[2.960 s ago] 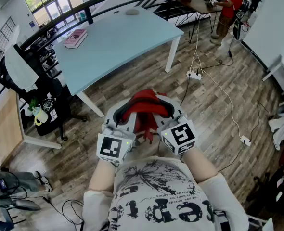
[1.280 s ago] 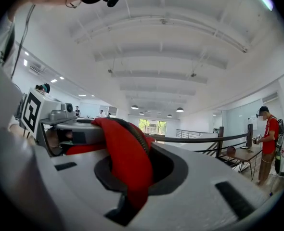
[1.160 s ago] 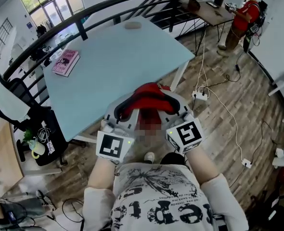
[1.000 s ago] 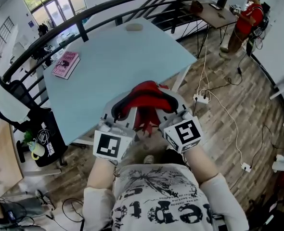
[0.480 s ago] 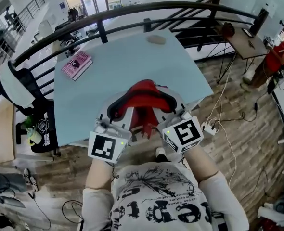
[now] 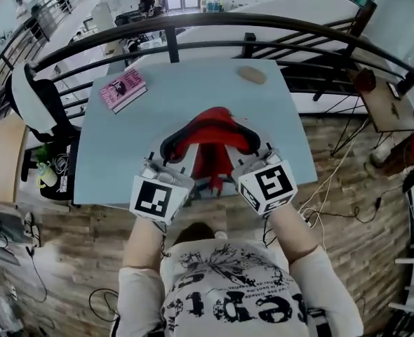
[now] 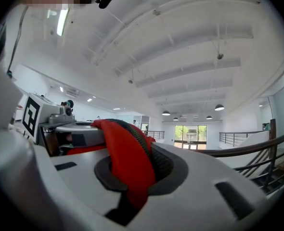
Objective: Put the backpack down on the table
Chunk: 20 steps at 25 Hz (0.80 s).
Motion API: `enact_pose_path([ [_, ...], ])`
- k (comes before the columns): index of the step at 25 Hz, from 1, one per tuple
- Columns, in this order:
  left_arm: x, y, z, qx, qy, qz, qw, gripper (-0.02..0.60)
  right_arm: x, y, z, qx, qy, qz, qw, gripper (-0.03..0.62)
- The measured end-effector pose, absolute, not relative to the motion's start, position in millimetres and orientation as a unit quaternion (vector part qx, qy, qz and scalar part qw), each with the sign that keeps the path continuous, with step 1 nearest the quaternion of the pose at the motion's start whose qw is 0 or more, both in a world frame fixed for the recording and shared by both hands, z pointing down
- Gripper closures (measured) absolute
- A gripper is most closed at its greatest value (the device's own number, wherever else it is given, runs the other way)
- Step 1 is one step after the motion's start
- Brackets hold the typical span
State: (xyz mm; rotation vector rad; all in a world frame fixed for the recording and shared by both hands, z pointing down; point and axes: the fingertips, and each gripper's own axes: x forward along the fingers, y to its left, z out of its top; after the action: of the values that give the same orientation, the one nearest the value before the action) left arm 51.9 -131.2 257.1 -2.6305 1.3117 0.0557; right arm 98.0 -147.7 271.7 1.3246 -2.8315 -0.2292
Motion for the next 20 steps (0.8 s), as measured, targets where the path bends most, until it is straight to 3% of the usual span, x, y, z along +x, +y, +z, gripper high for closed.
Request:
enact_pose_path([
  [20, 28, -402, 245, -0.894, 0.429, 0.037, 0.122, 0.555, 76, -416, 271, 0.449, -0.890, -0.078, -0.005, 0.559],
])
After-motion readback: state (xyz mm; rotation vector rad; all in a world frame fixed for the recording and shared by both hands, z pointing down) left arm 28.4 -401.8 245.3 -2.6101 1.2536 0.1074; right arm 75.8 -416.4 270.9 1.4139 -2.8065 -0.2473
